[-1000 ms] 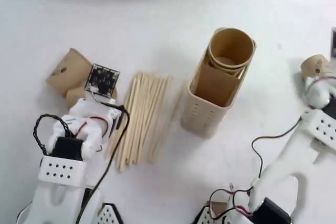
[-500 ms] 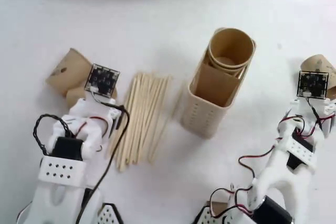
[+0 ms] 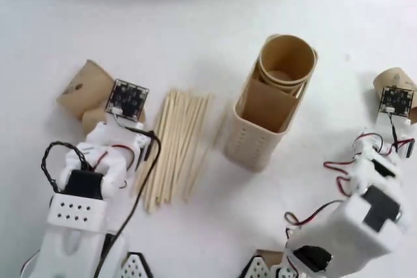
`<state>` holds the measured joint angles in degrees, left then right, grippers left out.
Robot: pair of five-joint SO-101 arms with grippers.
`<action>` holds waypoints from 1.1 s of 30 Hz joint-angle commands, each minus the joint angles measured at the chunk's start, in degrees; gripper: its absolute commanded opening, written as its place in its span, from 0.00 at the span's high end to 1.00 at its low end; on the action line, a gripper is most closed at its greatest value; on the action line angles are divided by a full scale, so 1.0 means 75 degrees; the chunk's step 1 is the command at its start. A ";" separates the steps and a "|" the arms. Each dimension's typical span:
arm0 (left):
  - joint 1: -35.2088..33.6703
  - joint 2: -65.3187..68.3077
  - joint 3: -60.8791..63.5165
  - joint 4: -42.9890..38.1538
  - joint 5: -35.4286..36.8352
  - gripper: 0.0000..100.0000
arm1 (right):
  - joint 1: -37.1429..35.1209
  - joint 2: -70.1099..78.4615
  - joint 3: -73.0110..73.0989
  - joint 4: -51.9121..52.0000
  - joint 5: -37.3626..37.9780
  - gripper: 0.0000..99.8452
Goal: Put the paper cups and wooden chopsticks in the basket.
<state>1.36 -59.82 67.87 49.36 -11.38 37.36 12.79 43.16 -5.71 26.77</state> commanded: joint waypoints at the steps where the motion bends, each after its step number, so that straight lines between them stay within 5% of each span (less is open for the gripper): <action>1: 0.0018 -0.0111 -0.0047 -0.0211 -0.0070 0.82 | -0.0053 0.0322 -0.0750 -0.0182 -0.0082 0.75; 18: 0.0018 -0.0100 0.0070 -0.0445 -0.0070 0.82 | -0.0850 0.1119 -0.2262 -0.0182 -0.0938 0.75; 25: 0.0018 -0.0100 0.0082 -0.0445 -0.0070 0.82 | -0.0838 0.1506 -0.2848 -0.0158 -0.0926 0.99; 33: 0.0006 -0.0100 0.0094 -0.0539 -0.0070 0.82 | -0.0545 0.0557 -0.2919 0.1647 -0.0938 0.98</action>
<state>1.27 -59.82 68.92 46.73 -11.38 31.82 23.34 24.53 -0.62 20.18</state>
